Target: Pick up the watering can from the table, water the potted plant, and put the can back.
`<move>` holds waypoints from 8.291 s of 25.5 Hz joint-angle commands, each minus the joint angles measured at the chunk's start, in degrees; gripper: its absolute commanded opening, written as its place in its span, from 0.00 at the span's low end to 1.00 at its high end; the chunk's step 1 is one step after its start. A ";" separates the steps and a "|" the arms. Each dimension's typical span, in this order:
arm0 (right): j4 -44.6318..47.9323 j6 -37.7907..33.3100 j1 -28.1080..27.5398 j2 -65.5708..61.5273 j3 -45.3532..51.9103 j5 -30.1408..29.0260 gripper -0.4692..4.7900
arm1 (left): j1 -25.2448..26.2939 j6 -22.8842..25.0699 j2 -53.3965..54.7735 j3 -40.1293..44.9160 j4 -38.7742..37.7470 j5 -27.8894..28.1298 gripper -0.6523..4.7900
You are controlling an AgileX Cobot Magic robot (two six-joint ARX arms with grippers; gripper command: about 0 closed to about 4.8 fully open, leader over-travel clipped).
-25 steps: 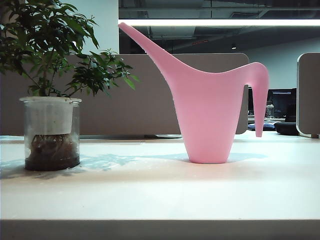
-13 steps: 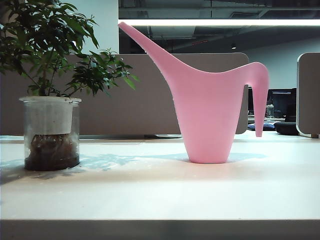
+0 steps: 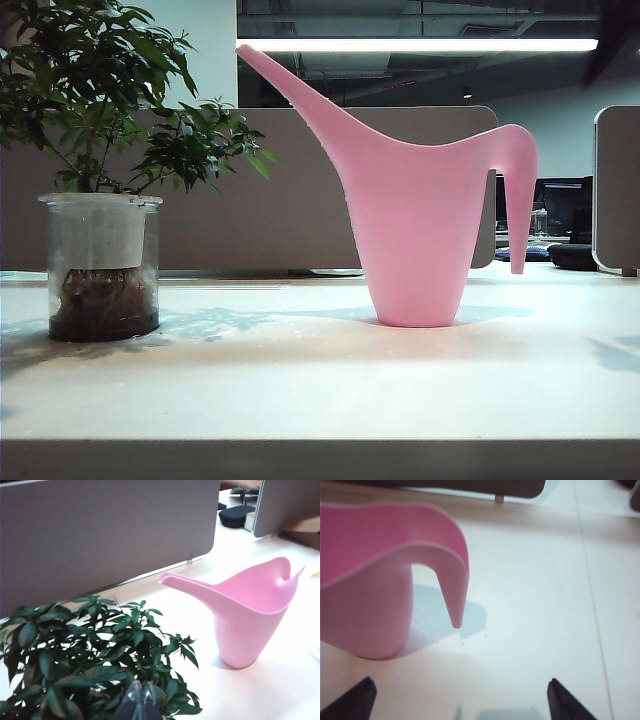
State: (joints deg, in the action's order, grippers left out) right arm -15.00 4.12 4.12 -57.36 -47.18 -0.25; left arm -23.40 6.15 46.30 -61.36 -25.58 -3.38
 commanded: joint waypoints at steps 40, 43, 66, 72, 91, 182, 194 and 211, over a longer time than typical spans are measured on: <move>59.63 0.02 -1.05 -43.28 -0.92 -4.59 0.51 | -0.50 0.94 -1.05 -0.24 -0.98 1.14 0.11; 60.13 0.11 -1.07 -43.25 -0.94 -4.57 0.46 | -0.46 0.92 -3.10 -0.26 -2.12 3.28 0.11; 63.69 4.39 -0.96 -38.53 -0.98 -4.33 0.38 | -0.46 0.70 -5.62 -0.26 -9.53 7.91 0.11; 63.67 8.68 -0.96 -32.98 -1.09 -1.86 0.38 | -0.48 0.70 -5.92 -0.26 -9.94 7.91 0.11; 47.98 36.92 9.97 -32.68 -25.33 4.63 0.38 | -0.48 -1.03 -7.74 -0.96 -11.87 9.14 0.11; 54.31 -8.79 3.23 -33.14 1.11 6.84 0.31 | -0.68 -3.37 -9.16 -0.96 -15.61 8.74 0.11; 59.73 -8.37 3.61 -33.16 7.50 6.78 0.31 | -0.68 -3.37 -9.16 -0.96 -16.41 8.74 0.11; 49.48 -8.35 3.61 -30.05 8.11 6.56 0.51 | -0.68 -3.39 -9.16 -0.96 -16.41 8.74 0.11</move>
State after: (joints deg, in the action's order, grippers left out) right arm 34.81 -4.05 7.68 -88.47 -38.85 6.24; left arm -24.12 2.96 37.26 -62.06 -42.48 5.21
